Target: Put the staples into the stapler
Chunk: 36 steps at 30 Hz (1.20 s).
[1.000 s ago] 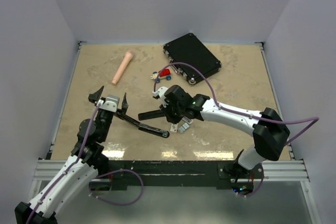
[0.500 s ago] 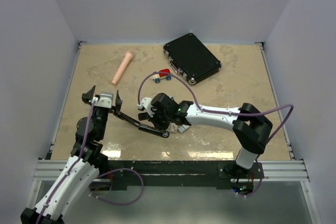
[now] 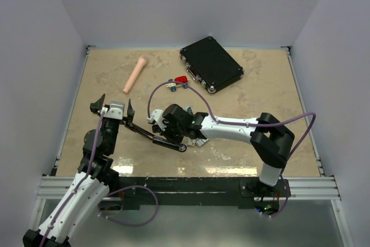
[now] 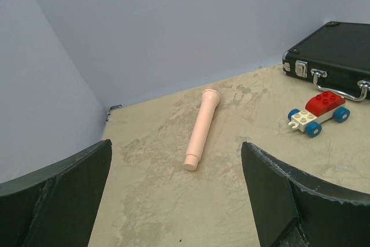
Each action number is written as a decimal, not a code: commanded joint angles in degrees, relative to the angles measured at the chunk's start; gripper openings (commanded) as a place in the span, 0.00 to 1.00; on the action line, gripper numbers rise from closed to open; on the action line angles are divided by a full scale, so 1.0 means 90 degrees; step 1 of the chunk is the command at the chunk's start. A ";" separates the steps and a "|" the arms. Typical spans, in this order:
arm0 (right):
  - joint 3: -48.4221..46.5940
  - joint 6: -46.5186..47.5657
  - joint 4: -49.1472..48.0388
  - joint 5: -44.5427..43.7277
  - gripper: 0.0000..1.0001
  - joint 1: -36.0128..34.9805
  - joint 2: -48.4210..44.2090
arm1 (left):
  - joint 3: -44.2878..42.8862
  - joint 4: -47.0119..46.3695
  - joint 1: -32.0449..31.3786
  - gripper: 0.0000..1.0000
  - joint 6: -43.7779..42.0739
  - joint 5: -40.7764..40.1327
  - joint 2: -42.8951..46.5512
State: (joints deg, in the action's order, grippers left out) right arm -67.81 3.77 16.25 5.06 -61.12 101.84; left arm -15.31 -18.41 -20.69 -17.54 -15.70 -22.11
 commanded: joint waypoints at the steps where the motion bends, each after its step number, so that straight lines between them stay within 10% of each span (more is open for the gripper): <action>1: -0.0200 0.0167 -0.0058 0.0004 0.04 -0.0035 0.0022 | -0.0125 -0.0317 0.0033 0.98 0.0093 0.0065 0.0005; 36: -0.0121 0.0216 0.0050 0.0082 0.04 -0.0054 0.0052 | -0.0096 -0.0317 0.0023 0.98 0.0084 0.0124 -0.0004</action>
State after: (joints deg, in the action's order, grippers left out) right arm -67.79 5.21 16.67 5.58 -61.21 103.15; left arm -15.31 -18.76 -20.69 -17.54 -15.16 -22.17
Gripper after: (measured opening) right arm 0.146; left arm 0.980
